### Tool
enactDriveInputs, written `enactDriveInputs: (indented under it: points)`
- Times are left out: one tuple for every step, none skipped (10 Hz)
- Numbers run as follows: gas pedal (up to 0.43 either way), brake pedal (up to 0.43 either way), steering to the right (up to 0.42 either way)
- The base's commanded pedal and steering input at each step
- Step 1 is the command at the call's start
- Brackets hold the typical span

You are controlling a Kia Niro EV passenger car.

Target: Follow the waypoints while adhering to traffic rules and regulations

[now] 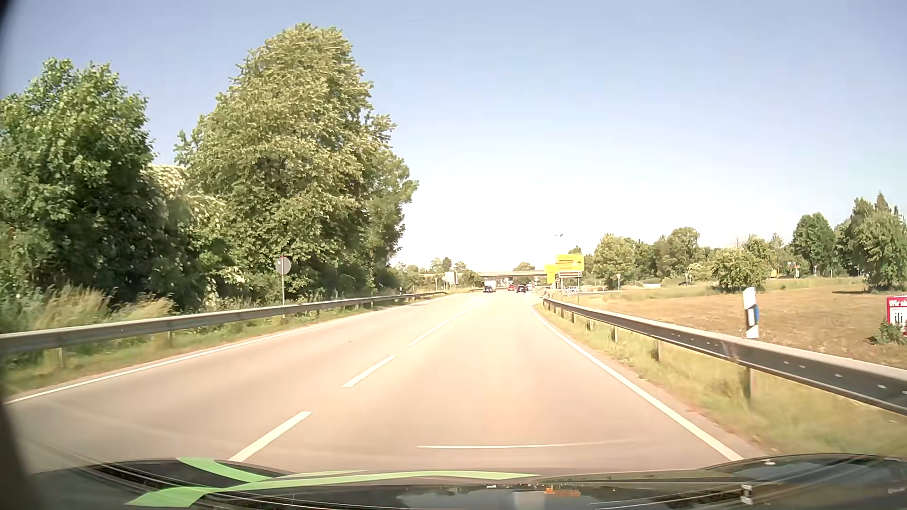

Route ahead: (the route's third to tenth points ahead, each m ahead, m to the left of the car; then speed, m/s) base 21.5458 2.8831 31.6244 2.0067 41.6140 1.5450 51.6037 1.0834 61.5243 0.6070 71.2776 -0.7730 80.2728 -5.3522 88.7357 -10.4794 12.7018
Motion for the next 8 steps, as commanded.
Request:
enactDriveInputs:
  points:
    - [0.157,0.000,0.001]
    - [0.157,0.000,0.001]
    - [0.157,0.000,0.001]
    - [0.157,0.000,0.001]
    - [0.157,0.000,0.001]
    - [0.157,0.000,0.001]
    - [0.157,0.000,0.001]
    - [0.150,0.000,0.001]
